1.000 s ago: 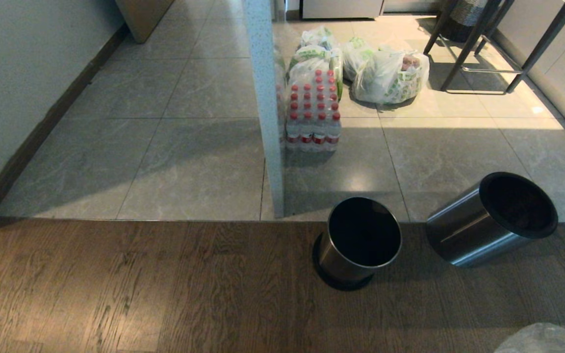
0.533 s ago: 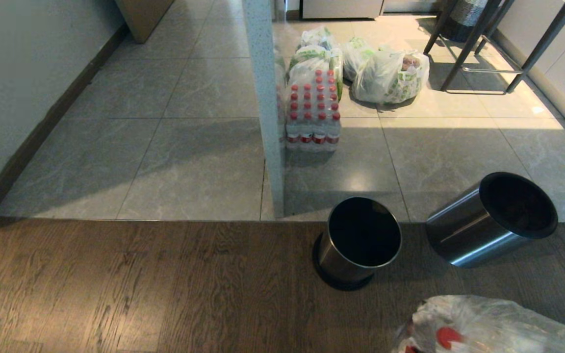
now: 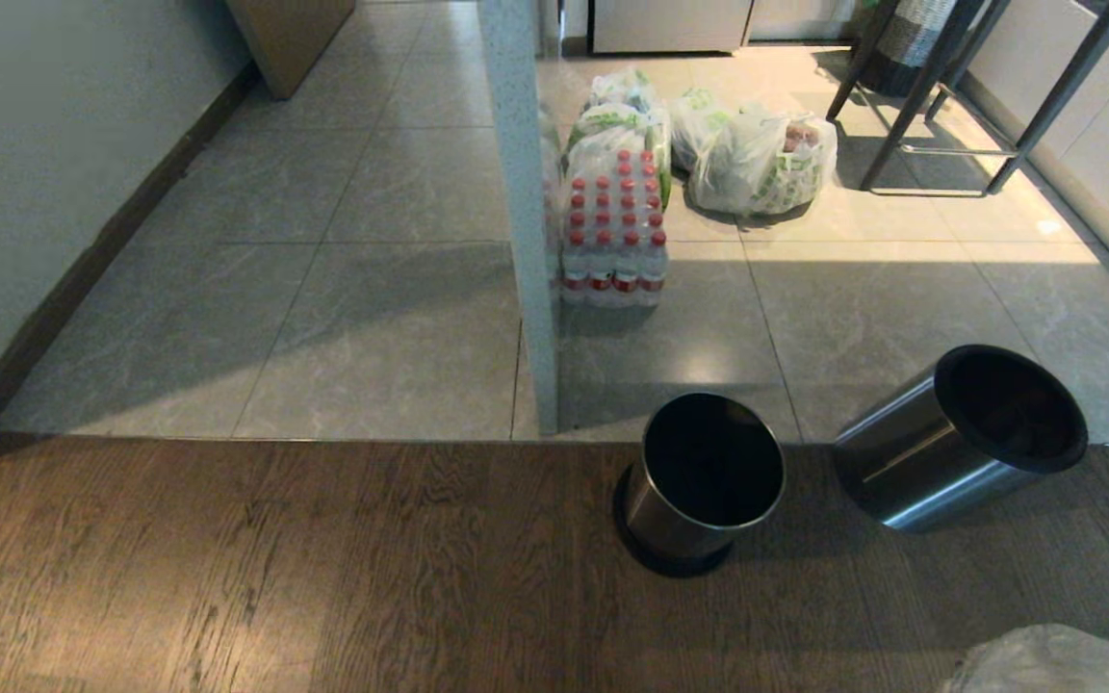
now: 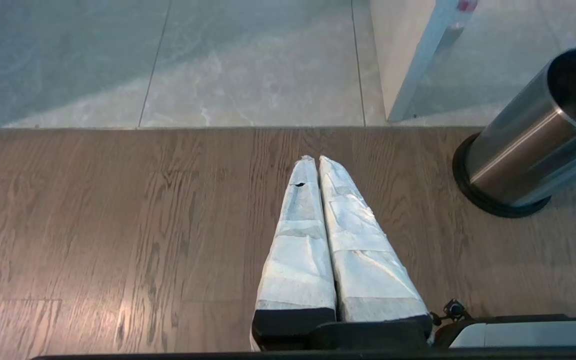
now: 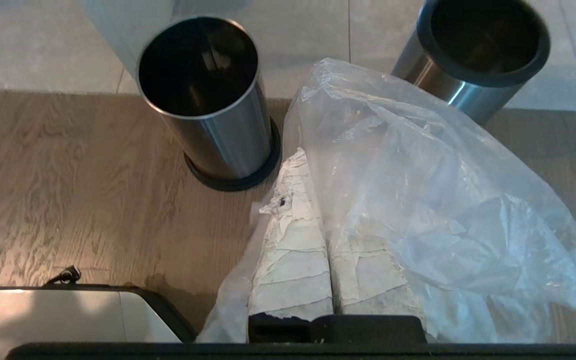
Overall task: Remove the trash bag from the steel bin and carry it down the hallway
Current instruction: Put the trash bag at the door
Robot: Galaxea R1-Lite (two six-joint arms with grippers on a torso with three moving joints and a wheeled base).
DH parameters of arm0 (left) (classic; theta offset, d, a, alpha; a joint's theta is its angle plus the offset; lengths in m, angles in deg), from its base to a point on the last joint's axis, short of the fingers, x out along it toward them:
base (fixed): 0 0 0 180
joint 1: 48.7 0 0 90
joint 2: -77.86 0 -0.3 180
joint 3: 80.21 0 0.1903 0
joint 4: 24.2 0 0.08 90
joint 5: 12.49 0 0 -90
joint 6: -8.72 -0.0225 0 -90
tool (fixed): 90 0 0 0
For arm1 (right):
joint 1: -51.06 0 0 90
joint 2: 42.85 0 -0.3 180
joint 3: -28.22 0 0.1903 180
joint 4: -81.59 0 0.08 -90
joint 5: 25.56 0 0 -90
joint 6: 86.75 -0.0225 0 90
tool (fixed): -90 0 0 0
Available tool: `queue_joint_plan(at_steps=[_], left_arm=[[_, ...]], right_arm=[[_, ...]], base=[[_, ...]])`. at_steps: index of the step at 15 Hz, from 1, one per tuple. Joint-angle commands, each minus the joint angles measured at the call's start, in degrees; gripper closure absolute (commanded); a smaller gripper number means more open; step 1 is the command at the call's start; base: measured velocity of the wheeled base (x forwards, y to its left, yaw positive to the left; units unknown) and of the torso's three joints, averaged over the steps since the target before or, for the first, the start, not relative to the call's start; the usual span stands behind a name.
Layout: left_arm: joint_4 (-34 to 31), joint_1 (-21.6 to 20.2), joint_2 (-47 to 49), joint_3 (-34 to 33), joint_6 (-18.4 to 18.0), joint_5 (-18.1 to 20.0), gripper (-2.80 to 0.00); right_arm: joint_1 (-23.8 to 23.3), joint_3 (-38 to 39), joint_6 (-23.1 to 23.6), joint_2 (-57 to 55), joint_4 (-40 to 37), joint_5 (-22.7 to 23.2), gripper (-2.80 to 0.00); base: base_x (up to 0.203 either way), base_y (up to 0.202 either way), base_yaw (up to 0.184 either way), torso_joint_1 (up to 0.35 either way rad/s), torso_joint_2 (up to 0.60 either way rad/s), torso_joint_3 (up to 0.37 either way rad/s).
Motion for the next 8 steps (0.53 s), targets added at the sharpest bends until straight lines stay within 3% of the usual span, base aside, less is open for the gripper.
queue_joint_plan(at_steps=[1, 8], left_arm=[[0.0, -0.01, 0.02, -0.09, 0.07, -0.02, 0.0], [0.0, -0.01, 0.02, -0.09, 0.16, -0.11, 0.0]], right_arm=[[0.02, 0.01, 0.05, -0.19, -0.05, 0.04, 0.0], [0.02, 0.01, 0.05, -0.19, -0.05, 0.04, 0.0]], base=[[0.0, 0.0, 0.0, 0.007, 0.0, 0.183], [0.0, 0.0, 0.0, 0.002, 0.0, 0.196]])
